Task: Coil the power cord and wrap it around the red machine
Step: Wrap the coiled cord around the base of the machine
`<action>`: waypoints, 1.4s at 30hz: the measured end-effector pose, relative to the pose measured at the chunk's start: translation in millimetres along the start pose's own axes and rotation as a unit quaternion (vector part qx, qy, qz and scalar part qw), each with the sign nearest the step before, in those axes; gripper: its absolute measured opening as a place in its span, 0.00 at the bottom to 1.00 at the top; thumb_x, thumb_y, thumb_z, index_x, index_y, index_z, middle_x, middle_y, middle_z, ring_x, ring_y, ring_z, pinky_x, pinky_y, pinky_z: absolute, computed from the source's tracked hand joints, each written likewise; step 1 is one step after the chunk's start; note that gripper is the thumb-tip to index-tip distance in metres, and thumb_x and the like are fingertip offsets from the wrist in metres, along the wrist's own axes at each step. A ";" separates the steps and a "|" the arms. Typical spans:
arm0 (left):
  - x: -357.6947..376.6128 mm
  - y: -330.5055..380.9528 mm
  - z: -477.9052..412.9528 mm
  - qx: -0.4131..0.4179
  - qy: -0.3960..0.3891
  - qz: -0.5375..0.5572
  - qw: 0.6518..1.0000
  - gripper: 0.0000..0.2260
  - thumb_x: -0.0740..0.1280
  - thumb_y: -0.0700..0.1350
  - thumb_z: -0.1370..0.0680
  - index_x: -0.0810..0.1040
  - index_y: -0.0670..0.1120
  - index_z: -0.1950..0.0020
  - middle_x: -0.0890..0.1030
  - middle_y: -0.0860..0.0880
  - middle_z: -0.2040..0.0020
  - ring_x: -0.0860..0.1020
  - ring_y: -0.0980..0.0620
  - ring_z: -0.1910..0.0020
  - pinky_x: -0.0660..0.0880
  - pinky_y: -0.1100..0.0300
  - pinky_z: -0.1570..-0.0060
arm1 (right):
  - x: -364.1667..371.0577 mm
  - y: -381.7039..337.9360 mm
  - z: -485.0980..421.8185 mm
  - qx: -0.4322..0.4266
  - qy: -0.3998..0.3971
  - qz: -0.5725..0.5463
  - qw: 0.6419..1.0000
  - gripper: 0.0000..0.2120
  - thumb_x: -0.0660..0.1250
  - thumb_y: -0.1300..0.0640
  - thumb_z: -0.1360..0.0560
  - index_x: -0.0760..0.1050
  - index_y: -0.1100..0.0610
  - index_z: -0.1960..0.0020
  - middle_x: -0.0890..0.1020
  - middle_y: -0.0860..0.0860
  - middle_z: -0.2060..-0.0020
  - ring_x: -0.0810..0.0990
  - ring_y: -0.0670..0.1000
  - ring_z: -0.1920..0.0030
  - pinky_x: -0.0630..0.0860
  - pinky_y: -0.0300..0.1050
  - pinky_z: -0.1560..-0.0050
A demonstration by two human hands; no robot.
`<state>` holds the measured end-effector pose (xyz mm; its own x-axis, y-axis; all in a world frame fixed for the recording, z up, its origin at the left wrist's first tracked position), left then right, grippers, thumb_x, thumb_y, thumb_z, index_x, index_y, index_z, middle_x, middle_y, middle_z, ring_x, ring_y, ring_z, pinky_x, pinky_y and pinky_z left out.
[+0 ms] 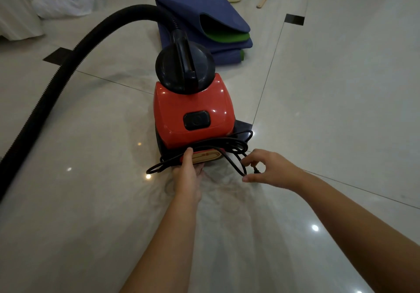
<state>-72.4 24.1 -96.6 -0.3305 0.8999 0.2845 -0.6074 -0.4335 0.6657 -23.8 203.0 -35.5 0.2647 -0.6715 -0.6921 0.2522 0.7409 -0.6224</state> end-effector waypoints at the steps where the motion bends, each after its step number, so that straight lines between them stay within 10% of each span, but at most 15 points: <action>1: 0.6 0.5 0.5 0.001 -0.002 -0.004 1.000 0.23 0.66 0.47 0.24 0.68 0.40 0.31 0.77 0.39 0.36 0.78 0.42 0.41 0.72 0.49 0.36 | 0.6 -1.2 -0.4 -0.002 0.014 0.006 1.000 0.21 0.74 0.50 0.34 0.76 0.54 0.43 0.77 0.48 0.51 0.76 0.48 0.49 0.72 0.38 0.49; 12: 0.3 -1.9 -1.1 -0.023 -0.018 0.007 1.000 0.25 0.66 0.49 0.24 0.65 0.43 0.29 0.75 0.40 0.34 0.75 0.41 0.37 0.71 0.49 0.41 | -5.4 -25.3 -13.6 -0.024 0.117 0.011 0.993 0.12 0.67 0.53 0.26 0.76 0.58 0.66 0.71 0.48 0.71 0.70 0.50 0.68 0.66 0.41 0.65; 17: 3.8 -2.2 1.7 -0.027 -0.037 0.020 0.999 0.23 0.66 0.48 0.24 0.68 0.44 0.31 0.77 0.40 0.36 0.77 0.42 0.41 0.73 0.49 0.43 | -12.8 -45.6 -7.1 -0.087 0.261 0.133 0.952 0.13 0.69 0.55 0.29 0.76 0.57 0.47 0.78 0.48 0.61 0.76 0.50 0.63 0.69 0.42 0.64; 22: 2.7 -5.2 -0.4 0.000 -0.049 0.018 0.999 0.27 0.65 0.53 0.24 0.64 0.46 0.28 0.76 0.42 0.35 0.78 0.45 0.44 0.73 0.51 0.46 | 3.6 -72.9 -15.2 -0.256 0.318 0.226 0.885 0.16 0.75 0.68 0.38 0.81 0.62 0.51 0.84 0.55 0.63 0.82 0.54 0.67 0.78 0.41 0.70; 35: 3.3 -7.2 -2.7 -0.035 -0.036 0.119 0.992 0.21 0.63 0.48 0.22 0.67 0.41 0.32 0.77 0.42 0.49 0.75 0.42 0.44 0.69 0.48 0.34 | 17.4 -61.6 -30.7 -0.257 0.309 0.326 0.856 0.15 0.73 0.68 0.41 0.81 0.62 0.54 0.82 0.54 0.66 0.78 0.53 0.72 0.74 0.43 0.74; 42: 2.0 -3.1 -3.2 -0.039 -0.053 0.143 0.987 0.22 0.63 0.47 0.23 0.67 0.39 0.31 0.78 0.40 0.50 0.78 0.43 0.50 0.72 0.49 0.39 | 19.2 -52.3 -29.0 -0.251 0.330 0.318 0.853 0.19 0.56 0.67 0.34 0.80 0.59 0.50 0.82 0.53 0.63 0.80 0.54 0.65 0.73 0.42 0.67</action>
<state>-73.5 27.1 -100.4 -0.4228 0.7377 0.5263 -0.5551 -0.6699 0.4931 -58.8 151.6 -26.8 -0.4238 -0.1035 -0.8998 -0.2203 0.9754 -0.0085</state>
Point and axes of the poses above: each hand's wrist, its own z-axis away from the middle knuckle, its own x-axis out of the palm, y = z × x, the point moved 6 cm from there along -z, towards the middle knuckle
